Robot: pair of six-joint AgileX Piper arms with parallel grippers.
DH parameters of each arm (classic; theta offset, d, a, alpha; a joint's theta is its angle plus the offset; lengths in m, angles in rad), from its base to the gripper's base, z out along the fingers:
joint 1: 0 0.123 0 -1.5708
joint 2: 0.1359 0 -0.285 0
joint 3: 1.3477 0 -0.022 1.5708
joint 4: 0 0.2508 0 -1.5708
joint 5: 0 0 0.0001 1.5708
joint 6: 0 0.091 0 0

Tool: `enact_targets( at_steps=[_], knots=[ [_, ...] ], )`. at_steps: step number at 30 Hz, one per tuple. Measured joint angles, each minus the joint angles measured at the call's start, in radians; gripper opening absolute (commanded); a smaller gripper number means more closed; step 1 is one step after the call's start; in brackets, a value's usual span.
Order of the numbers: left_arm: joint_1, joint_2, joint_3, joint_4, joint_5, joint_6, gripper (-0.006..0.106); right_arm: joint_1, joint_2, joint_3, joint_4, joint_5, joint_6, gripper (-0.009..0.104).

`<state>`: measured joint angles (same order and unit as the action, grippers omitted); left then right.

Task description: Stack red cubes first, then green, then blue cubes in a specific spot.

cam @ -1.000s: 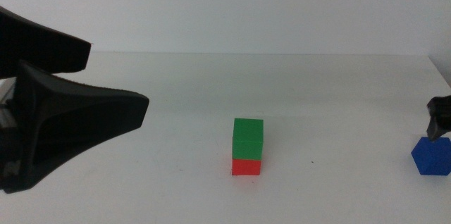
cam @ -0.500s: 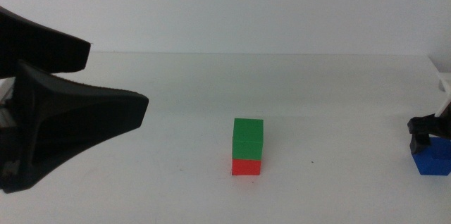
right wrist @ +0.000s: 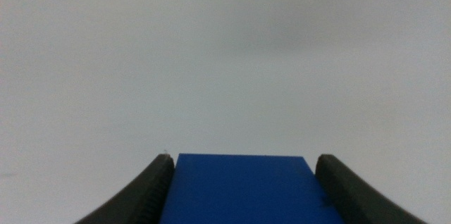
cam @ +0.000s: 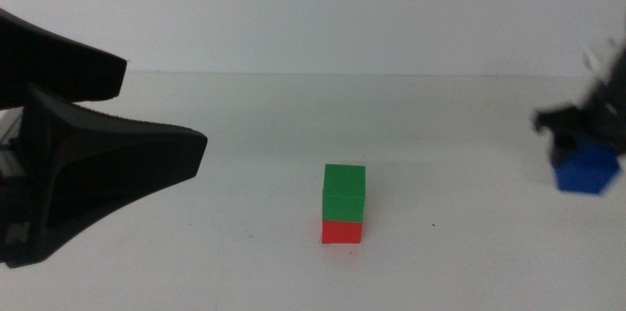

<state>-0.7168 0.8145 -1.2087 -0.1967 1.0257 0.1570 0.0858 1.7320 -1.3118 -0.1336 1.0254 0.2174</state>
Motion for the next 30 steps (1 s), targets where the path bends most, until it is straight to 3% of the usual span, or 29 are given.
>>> enact_targets(
  at_steps=[6, 12, 17, 30],
  knots=[
    [0.000, 0.000, 0.000, 0.000, 0.000, 0.000, 0.094, 0.329, 0.006, -0.260, -0.039, 0.170, 0.402, 0.007],
    [0.000, 0.000, 0.000, 0.000, 0.000, 0.000, 0.094, 0.571, 0.166, -0.469, -0.037, 0.181, 0.535, 0.007],
    [0.000, 0.000, 0.000, 0.000, 0.000, 0.000, 0.094, 0.643, 0.239, -0.531, -0.021, 0.181, 0.583, 0.007],
    [0.000, 0.000, 0.000, 0.000, 0.000, 0.000, 0.094, 0.647, 0.290, -0.537, -0.026, 0.188, 0.626, 0.007]
  ],
)
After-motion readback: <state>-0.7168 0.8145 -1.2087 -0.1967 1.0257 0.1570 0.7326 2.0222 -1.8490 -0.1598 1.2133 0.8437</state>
